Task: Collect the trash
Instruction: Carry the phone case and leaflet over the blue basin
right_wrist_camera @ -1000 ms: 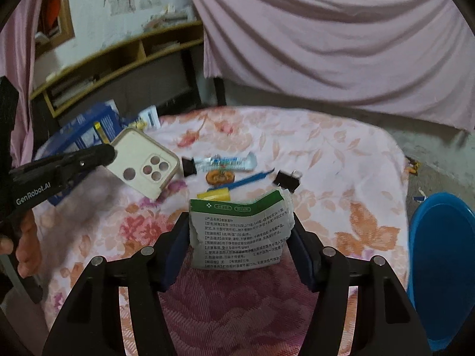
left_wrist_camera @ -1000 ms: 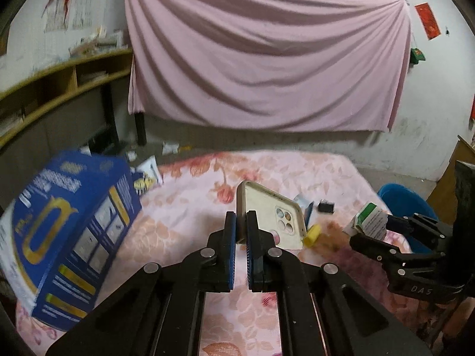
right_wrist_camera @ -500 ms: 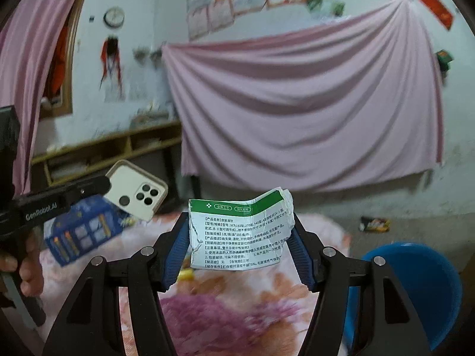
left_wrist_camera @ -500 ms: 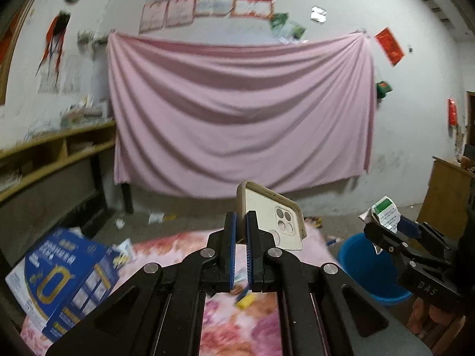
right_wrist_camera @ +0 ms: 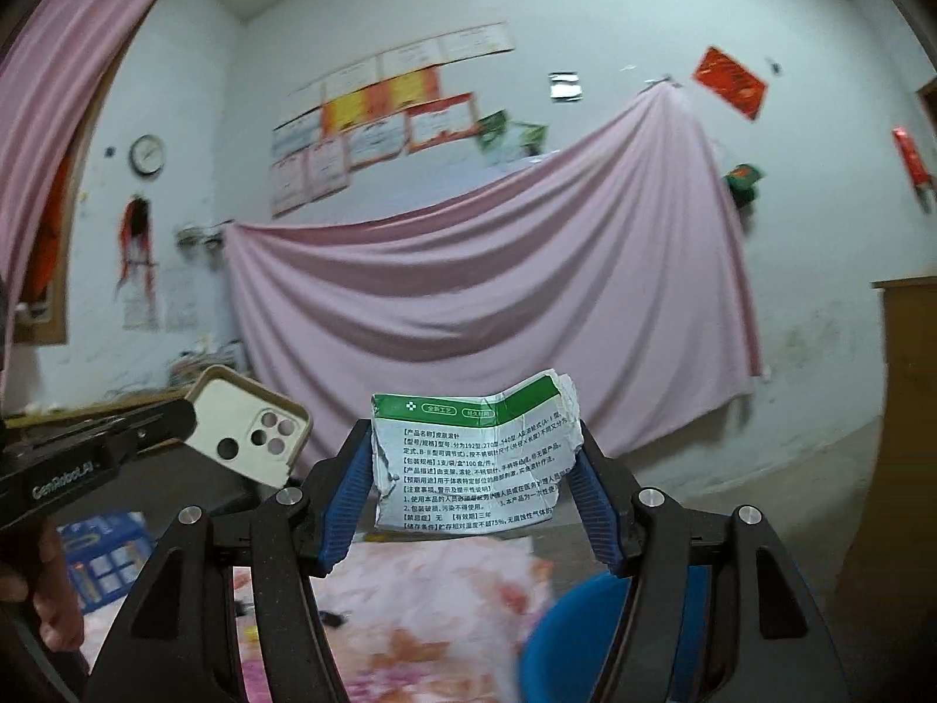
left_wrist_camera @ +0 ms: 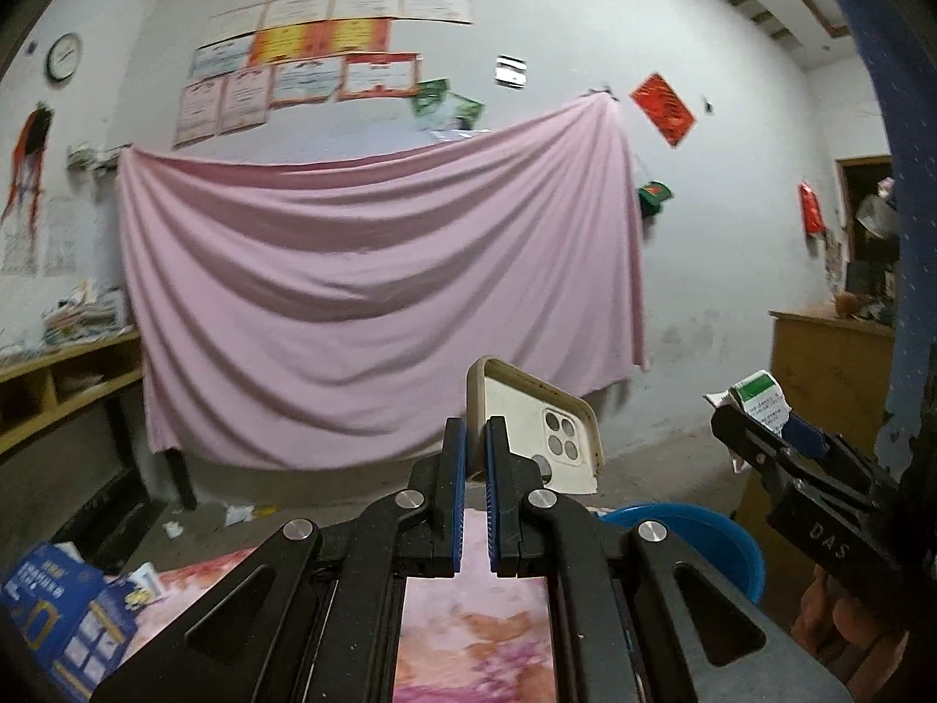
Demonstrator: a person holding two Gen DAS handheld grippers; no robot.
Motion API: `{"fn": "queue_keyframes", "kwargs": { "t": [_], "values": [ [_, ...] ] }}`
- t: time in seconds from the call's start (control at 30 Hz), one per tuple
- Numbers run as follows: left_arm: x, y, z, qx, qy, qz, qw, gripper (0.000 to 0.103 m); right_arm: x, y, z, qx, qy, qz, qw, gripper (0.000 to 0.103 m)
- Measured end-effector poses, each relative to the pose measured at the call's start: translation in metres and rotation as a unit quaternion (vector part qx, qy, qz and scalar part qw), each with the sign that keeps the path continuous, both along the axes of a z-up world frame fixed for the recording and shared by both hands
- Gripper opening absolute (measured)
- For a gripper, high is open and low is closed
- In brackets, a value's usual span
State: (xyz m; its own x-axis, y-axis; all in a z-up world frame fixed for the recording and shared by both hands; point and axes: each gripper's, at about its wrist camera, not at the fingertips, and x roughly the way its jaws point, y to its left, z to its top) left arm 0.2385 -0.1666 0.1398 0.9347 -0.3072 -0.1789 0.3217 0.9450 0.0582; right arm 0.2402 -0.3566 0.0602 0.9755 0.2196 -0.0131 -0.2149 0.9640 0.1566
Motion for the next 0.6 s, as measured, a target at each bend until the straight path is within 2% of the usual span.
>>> {"fn": "queue_keyframes", "kwargs": {
  "t": [0.3, 0.6],
  "values": [
    [0.020, -0.064, -0.013, 0.009, 0.019, -0.044, 0.9988, 0.004, -0.007, -0.054, -0.009, 0.021, 0.027, -0.066, 0.997, 0.062],
    [0.040, -0.099, -0.038, 0.010, 0.060, -0.063, 0.9962, 0.004, 0.000, -0.090, -0.028, 0.029, 0.097, -0.116, 0.988, 0.062]
  ]
}}
